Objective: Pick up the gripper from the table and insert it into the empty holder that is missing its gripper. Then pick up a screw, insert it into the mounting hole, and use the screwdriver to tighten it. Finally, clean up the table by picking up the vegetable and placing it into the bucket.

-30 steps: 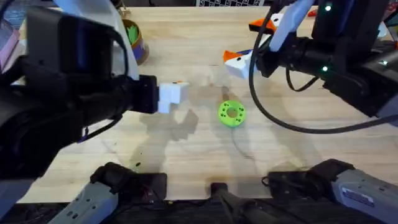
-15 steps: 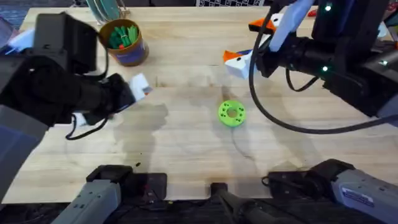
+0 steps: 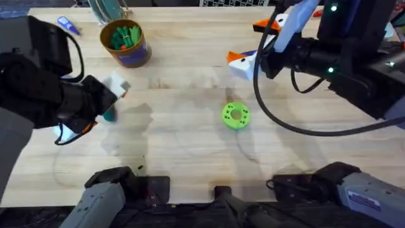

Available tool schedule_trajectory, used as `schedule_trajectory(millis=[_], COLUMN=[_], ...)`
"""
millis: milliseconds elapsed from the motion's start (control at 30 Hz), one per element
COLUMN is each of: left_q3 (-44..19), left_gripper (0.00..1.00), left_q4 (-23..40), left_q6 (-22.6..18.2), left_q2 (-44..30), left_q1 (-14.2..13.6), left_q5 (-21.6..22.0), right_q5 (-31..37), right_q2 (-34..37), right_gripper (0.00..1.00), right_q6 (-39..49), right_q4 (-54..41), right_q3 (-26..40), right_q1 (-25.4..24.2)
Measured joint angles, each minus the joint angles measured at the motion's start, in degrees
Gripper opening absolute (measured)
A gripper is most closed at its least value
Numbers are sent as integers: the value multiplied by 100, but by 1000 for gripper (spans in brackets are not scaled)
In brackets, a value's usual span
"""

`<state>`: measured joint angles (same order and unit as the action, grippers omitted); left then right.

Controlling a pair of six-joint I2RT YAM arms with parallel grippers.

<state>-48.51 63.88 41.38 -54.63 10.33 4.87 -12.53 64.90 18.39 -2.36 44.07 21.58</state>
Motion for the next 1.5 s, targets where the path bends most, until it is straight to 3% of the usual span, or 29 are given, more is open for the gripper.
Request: schedule_trajectory(millis=[133,267,300,400,500,667,833,933,1100,1233,1400,1433,1500], left_q3=[0,0,-2,-4,-4,-4,-4,-4,-4,-4,-27,-45,-68], left_gripper=[986,986,986,986,986,986,986,985,987,987,933,904,734], left_q4=[-17,-64,-185,-334,-718,-1522,-1838,-1851,-1901,-1957,-1956,-1963,-1987], left_q6=[443,683,702,513,98,-996,-1967,-2619,-3630,-3966,-4102,-4103,-4122], left_q2=[0,-7,-93,-459,-991,-1884,-2372,-2534,-2774,-2949,-3165,-3185,-3228], left_q1=[181,188,188,188,218,347,537,710,996,1175,1397,1420,1438], left_q5=[135,486,745,963,1107,1195,1142,894,111,-172,-401,-455,-531], right_q5=[0,0,0,0,0,1,2,0,0,2,2,2,2], right_q2=[-2,-2,-2,-2,0,-2,-2,-2,-2,-2,-2,-1,-2], right_gripper=[938,938,938,938,938,938,939,939,939,939,938,938,939], right_q6=[0,0,2,0,0,1,0,0,2,2,0,1,0], right_q4=[-1,1,21,71,82,82,82,80,0,-8,-10,-12,-14], right_q3=[0,0,0,0,0,0,0,0,0,0,0,0,0], right_q1=[0,0,0,0,0,0,0,0,0,0,0,0,0])
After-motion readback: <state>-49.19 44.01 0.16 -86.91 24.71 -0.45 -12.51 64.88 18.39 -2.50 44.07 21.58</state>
